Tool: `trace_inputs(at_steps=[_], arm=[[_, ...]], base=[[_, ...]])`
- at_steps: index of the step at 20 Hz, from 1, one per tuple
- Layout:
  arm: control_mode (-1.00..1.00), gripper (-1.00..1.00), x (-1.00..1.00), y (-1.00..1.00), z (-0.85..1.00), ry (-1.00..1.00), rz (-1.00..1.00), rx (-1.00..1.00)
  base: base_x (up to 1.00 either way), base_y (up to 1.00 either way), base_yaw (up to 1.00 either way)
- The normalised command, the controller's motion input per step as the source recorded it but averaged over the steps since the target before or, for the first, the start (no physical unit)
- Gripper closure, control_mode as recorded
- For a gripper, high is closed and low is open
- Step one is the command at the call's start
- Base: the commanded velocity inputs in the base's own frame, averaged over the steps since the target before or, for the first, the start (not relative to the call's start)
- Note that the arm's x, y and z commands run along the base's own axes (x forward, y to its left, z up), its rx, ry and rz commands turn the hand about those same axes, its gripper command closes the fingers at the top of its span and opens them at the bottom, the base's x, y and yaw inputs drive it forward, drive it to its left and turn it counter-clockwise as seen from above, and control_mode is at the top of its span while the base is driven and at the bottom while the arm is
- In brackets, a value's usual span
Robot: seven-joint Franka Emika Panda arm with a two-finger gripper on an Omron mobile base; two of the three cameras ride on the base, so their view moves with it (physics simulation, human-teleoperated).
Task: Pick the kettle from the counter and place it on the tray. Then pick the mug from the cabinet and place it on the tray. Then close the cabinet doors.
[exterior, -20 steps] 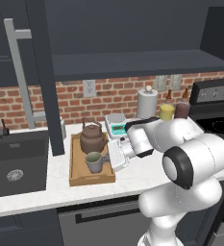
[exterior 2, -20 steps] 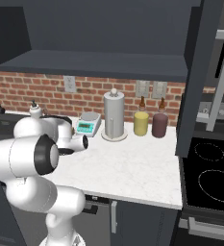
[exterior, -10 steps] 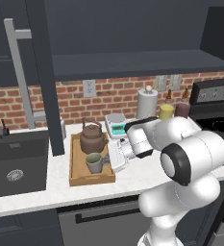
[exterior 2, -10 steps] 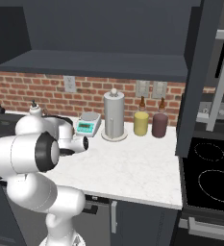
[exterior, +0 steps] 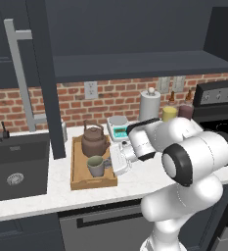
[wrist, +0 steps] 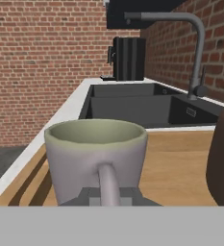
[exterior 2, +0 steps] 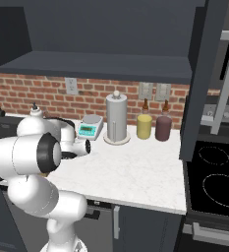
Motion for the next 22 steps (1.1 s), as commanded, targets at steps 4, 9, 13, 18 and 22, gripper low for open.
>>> trace_inputs(at_steps=[4,9,13,18,22], arm=[[-1.0,-1.0,0.0,0.0,-0.06,0.01,-0.01,0.0],[-1.0,-1.0,-0.02,0.0,-0.11,0.0,-0.02,0.0],[-1.0,-1.0,-0.07,-0.04,-0.09,0.0,0.0,0.0],[-1.0,-1.0,-0.14,-0.02,-0.01,0.0,0.0,0.0],[-1.0,-1.0,-0.18,-0.03,0.0,0.0,0.0,0.0]], base=[[0.0,0.0,0.0],[0.0,0.0,0.0],[0.0,0.0,0.0],[0.0,0.0,0.0],[0.0,0.0,0.0]])
